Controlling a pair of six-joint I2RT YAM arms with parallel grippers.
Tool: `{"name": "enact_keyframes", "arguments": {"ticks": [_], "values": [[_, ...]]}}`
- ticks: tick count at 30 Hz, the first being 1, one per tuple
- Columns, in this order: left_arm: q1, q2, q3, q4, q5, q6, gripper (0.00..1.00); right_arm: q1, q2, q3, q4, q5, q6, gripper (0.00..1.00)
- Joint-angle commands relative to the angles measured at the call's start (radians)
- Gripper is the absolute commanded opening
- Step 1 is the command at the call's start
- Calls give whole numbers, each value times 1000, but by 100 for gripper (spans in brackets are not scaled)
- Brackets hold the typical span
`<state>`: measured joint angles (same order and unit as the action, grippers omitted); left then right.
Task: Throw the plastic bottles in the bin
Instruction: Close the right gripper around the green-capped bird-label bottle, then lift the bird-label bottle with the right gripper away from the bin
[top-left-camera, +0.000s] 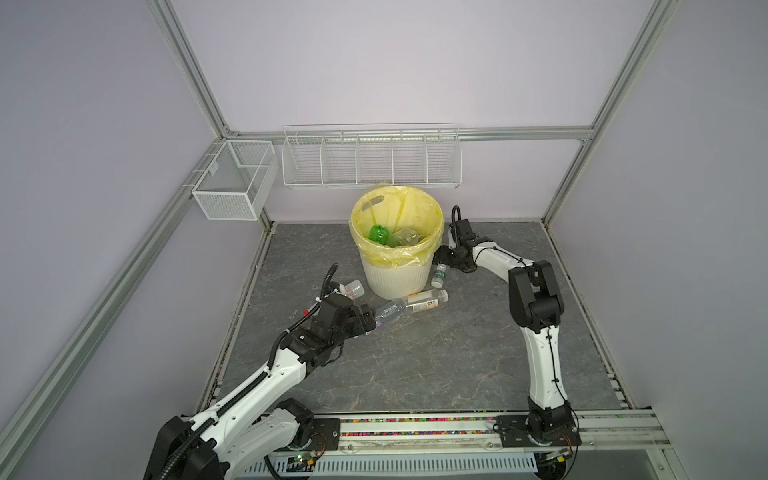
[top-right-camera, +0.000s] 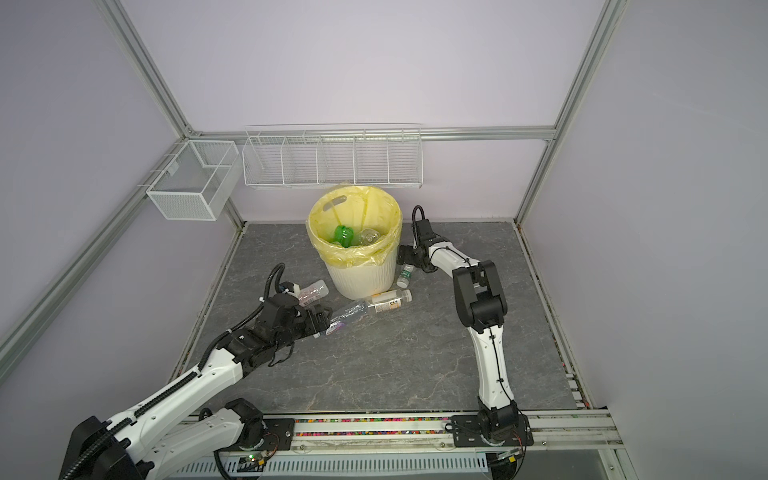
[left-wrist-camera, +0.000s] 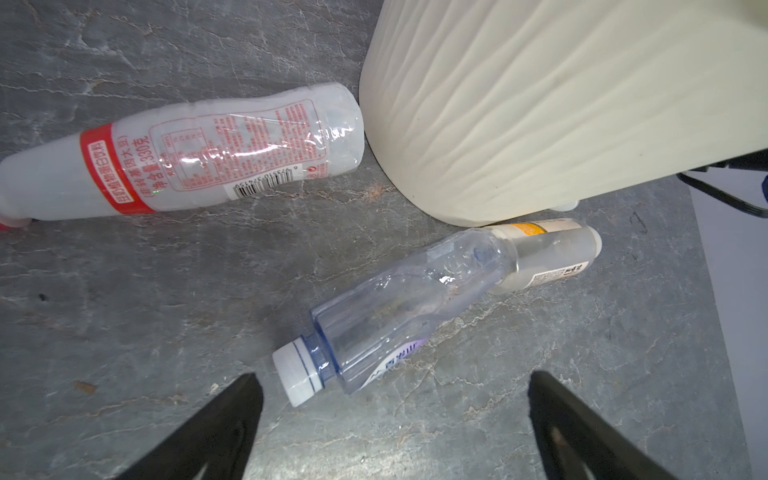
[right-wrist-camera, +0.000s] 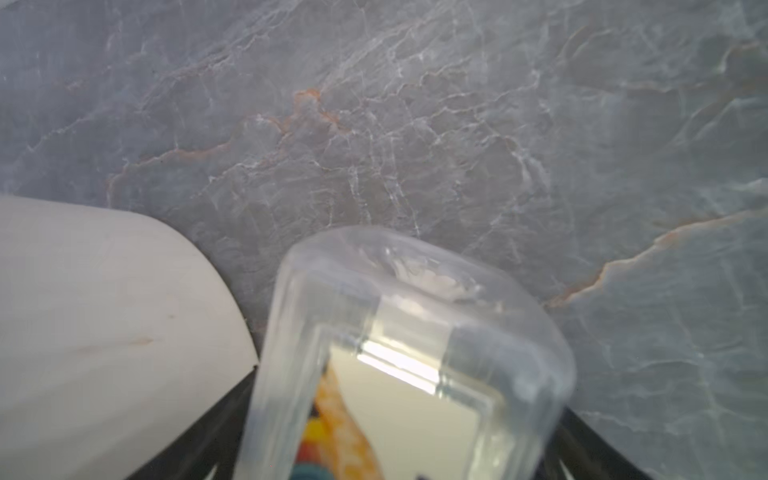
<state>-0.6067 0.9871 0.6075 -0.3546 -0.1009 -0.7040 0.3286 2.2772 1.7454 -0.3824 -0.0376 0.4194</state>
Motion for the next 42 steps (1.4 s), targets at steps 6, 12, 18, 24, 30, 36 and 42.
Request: {"name": "enact_keyframes", "arguments": {"ticks": [6, 12, 18, 24, 30, 36, 42], "values": [[2, 24, 9, 25, -9, -22, 100, -11, -91, -96, 15, 2, -2, 63], [2, 24, 3, 34, -11, -27, 100, -23, -194, -203, 35, -15, -6, 56], [2, 24, 1, 43, -16, -25, 100, -25, -348, -350, 62, -18, -20, 55], [2, 32, 4, 53, -20, -26, 100, -24, -522, -482, 71, -31, -31, 55], [2, 30, -5, 68, -32, -33, 100, -22, -727, -581, 76, -39, -13, 55], [2, 34, -7, 88, -36, -30, 100, 8, -930, -646, 67, -34, -11, 56], [2, 51, -3, 108, -28, -35, 100, 52, -1141, -723, 50, -6, -13, 57]]}}
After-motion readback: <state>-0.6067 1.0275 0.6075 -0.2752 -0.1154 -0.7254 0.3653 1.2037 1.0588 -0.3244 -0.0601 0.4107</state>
